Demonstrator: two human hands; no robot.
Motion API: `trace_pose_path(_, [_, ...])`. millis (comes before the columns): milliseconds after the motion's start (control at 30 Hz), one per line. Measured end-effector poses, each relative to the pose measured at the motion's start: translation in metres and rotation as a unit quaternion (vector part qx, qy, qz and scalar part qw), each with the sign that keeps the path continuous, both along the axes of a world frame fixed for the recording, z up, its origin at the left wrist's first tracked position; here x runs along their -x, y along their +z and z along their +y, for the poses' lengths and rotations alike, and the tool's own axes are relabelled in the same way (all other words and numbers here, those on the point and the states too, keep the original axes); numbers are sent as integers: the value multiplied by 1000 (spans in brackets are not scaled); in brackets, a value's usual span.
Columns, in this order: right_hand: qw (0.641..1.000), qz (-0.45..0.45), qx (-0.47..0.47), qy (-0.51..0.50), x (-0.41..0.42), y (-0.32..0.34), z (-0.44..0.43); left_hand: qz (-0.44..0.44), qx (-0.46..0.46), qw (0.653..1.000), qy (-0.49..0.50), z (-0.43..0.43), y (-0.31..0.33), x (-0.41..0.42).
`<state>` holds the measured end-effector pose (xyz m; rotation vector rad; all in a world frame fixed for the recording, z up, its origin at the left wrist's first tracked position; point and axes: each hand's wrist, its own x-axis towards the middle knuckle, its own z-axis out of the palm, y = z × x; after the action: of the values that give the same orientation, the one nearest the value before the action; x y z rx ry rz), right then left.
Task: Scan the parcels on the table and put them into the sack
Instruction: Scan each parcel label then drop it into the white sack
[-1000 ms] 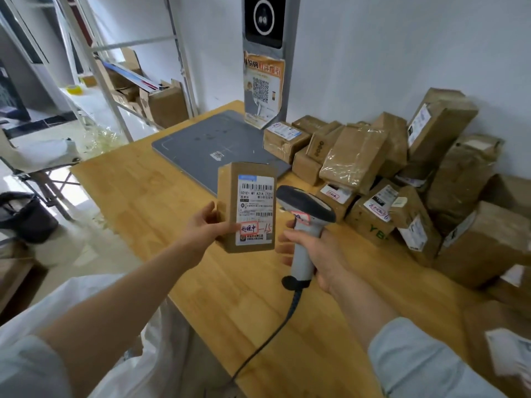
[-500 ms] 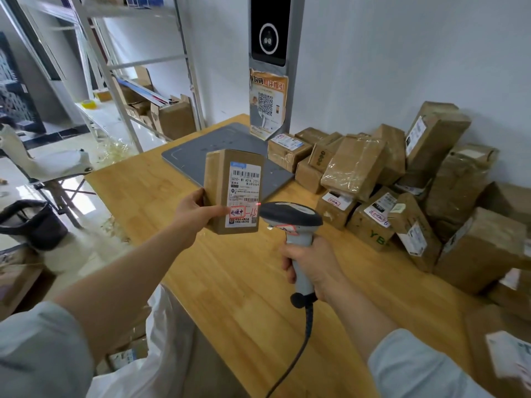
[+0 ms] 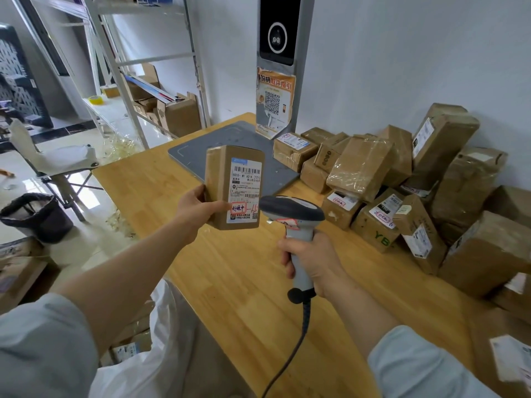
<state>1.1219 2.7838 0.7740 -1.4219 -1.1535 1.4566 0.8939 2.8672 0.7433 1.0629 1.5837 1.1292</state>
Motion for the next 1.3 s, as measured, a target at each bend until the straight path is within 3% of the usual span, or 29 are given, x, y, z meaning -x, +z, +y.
trace_pose_path(233, [1000,7,1,9,4,-1,2,-11,7,1000,13,0,-3,7])
trace_pose_path(367, [999,12,15,30,13,-3,3,-88,39,991,93,-14,-5,23])
trace_pose_path(600, [990,46,60,119,64,-23,-1,-154,102,939,290,-95,-24,91])
trace_pose_path(800, [968,63,123,208,137,-45,-17,-220,165,864,421,-178,-53,156])
trace_pose_path(1167, [947,-39,191,255,247,-96,16,-358,281,773,443,-181,-159,227])
trace_pose_path(1300, [938,-62,210,268,289,-117,41,-302,322,770,460,-158,-191,269])
